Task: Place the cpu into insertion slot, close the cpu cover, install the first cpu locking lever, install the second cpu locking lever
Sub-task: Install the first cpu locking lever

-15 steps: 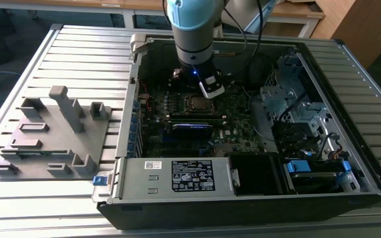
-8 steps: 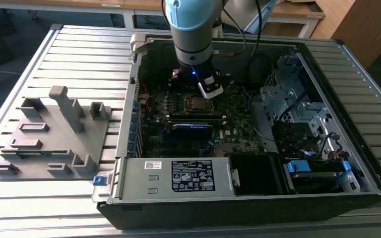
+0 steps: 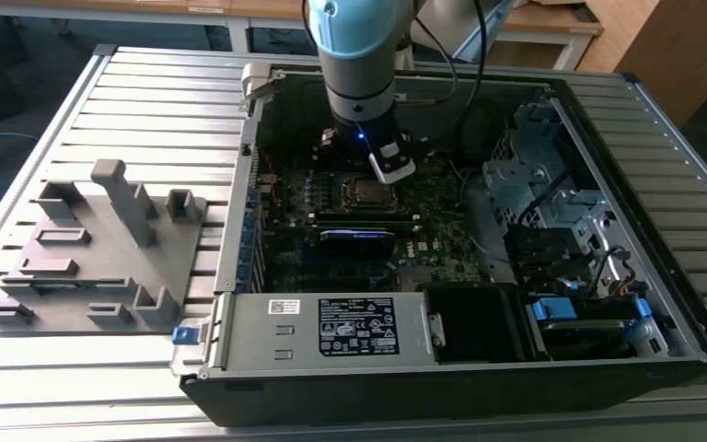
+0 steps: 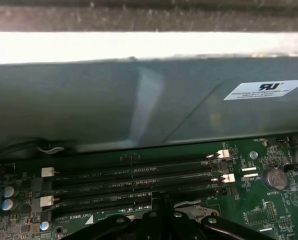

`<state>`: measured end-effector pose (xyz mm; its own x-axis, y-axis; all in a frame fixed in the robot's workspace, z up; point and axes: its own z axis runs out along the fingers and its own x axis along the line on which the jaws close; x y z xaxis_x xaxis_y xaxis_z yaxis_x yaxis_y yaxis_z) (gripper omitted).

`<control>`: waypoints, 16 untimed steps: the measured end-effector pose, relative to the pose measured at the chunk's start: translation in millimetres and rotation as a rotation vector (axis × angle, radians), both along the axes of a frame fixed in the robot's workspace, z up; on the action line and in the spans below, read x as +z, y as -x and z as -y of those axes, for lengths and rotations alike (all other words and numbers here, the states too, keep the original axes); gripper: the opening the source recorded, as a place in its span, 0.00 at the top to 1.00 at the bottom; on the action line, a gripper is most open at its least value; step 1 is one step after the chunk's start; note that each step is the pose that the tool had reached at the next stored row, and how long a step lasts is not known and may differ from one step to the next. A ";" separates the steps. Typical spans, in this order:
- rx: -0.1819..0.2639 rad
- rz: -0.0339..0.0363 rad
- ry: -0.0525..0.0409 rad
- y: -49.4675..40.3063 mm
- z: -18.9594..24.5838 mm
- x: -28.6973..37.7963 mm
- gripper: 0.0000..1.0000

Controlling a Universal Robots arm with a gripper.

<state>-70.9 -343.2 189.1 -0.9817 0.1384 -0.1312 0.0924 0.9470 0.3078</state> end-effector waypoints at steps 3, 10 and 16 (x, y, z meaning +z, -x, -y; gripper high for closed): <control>0.000 0.0002 0.0002 -0.5 -1.7 -0.2 0.90; -0.001 -0.0008 0.0027 -3.2 -1.8 0.2 0.90; -0.006 -0.0007 0.0111 -7.2 -1.7 0.2 0.90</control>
